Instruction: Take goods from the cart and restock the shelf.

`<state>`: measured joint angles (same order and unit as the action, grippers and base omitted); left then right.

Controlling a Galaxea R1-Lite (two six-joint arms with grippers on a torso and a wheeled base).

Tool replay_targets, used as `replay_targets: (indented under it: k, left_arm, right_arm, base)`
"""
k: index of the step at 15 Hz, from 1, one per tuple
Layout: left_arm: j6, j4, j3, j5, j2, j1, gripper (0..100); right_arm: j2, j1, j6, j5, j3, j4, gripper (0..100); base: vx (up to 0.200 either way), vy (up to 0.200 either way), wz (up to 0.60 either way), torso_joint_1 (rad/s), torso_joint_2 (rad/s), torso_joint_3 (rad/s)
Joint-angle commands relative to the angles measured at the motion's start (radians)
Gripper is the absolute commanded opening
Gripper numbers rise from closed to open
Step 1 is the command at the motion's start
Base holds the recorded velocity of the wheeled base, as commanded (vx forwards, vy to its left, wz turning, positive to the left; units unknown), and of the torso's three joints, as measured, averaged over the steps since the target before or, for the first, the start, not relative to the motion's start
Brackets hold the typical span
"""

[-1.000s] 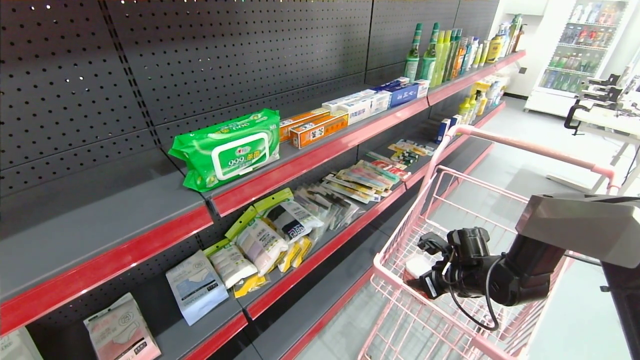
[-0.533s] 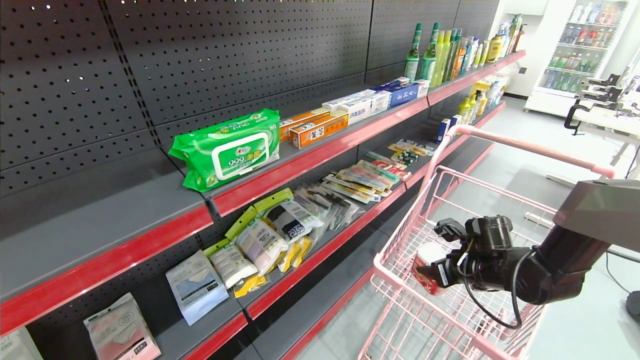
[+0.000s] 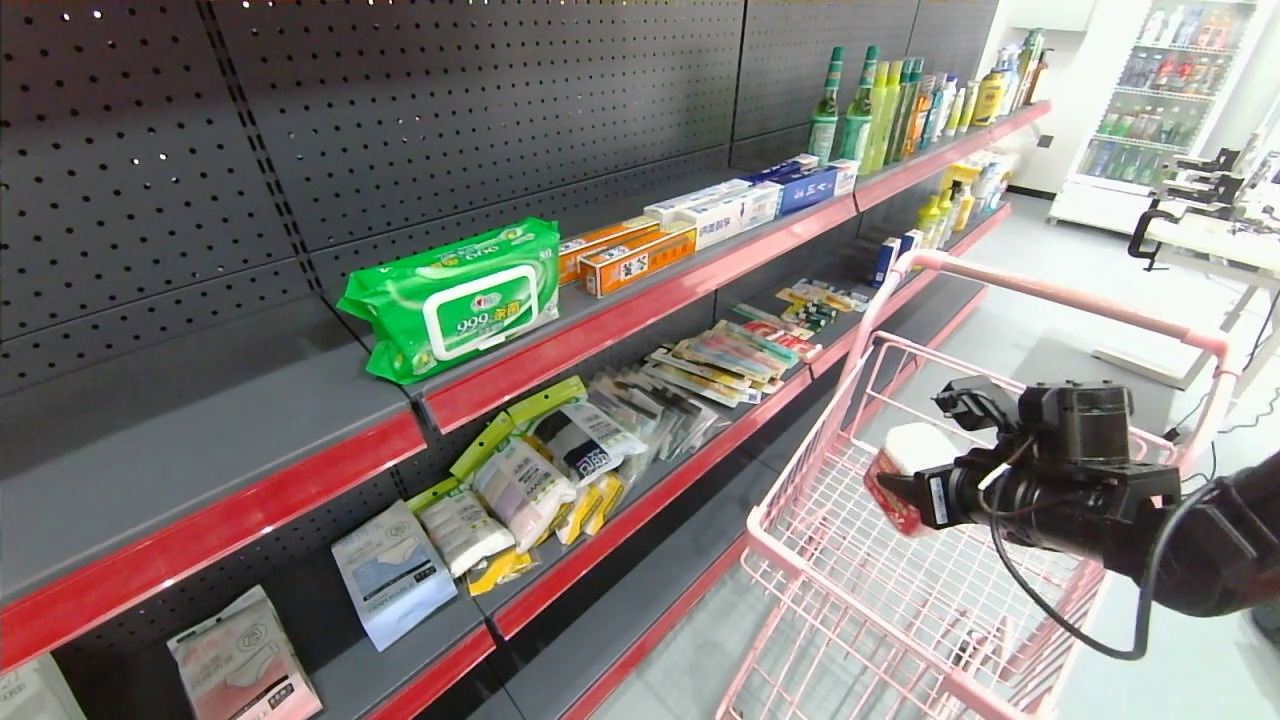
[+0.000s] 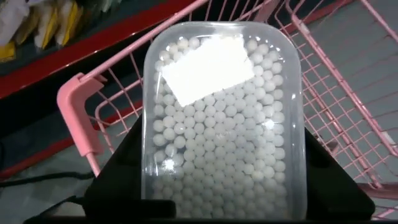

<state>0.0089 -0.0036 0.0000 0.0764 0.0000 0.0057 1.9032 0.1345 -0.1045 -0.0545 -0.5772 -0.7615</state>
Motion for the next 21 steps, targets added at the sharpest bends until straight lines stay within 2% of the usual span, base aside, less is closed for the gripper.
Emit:
replay_targets:
  k: [1, 9, 18, 21]
  left_arm:
    - [0.000, -0.001, 0.000, 0.000, 0.002, 0.000, 100]
    - [0.000, -0.001, 0.000, 0.000, 0.002, 0.000, 100]
    - [0.000, -0.001, 0.000, 0.000, 0.002, 0.000, 100]
    - [0.000, -0.001, 0.000, 0.000, 0.002, 0.000, 100]
  right_arm:
    - [-0.135, -0.012, 0.000, 0.016, 0.051, -0.001, 0]
    - [-0.466, -0.219, -0.041, 0.044, 0.246, 0.010, 0]
    - [-0.777, -0.266, 0.012, 0.038, 0.385, 0.014, 0]
    - [-0.843, -0.266, 0.019, 0.041, 0.395, 0.014, 0]
  base:
    - [0.000, 0.000, 0.00, 0.000, 0.00, 0.000]
    - [0.000, 0.000, 0.00, 0.000, 0.00, 0.000]
    - [0.000, 0.000, 0.00, 0.000, 0.00, 0.000]
    - [0.000, 0.000, 0.00, 0.000, 0.00, 0.000]
